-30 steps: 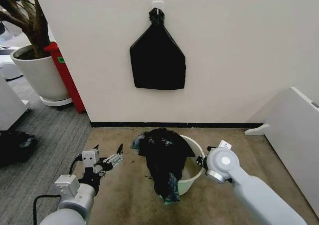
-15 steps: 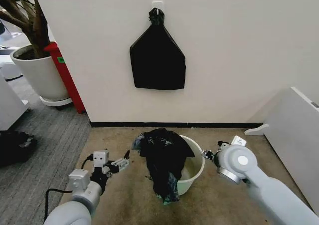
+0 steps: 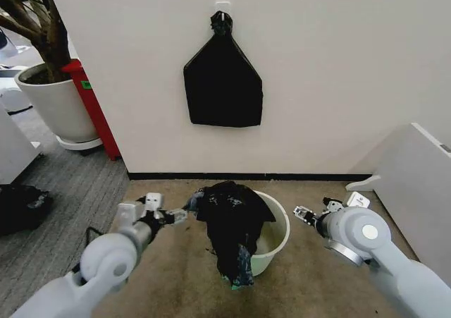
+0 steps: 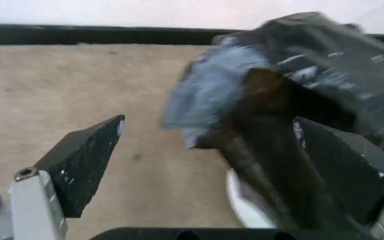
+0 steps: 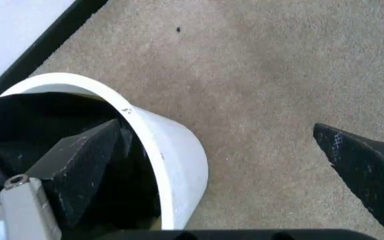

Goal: Place the garbage bag over the trash bin.

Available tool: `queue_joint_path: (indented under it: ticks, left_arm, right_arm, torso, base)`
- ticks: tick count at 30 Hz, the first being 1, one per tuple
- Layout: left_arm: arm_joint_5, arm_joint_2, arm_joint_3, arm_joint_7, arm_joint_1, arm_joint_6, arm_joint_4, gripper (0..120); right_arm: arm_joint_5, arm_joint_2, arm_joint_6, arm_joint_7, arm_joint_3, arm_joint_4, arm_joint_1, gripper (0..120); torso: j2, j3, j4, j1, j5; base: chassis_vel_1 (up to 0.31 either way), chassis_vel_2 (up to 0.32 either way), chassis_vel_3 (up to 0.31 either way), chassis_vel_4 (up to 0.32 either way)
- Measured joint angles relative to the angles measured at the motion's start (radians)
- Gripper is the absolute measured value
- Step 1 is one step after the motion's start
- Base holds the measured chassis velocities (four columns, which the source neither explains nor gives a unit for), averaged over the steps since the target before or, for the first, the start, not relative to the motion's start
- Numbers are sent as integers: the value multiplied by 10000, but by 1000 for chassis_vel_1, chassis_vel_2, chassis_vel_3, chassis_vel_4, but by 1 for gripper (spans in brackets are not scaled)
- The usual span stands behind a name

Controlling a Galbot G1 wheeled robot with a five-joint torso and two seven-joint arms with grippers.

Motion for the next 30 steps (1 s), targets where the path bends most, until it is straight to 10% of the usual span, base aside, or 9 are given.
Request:
queue_joint_path:
  ticks: [30]
  left_arm:
    - [-2750,-2191,2399,-3032,-2743,1138,1563,100]
  right_arm:
    - [1,59,-16,-151,237,-183,-211,100]
  torso:
    - [0,0,0,0,0]
  base:
    - [0,0,0,0]
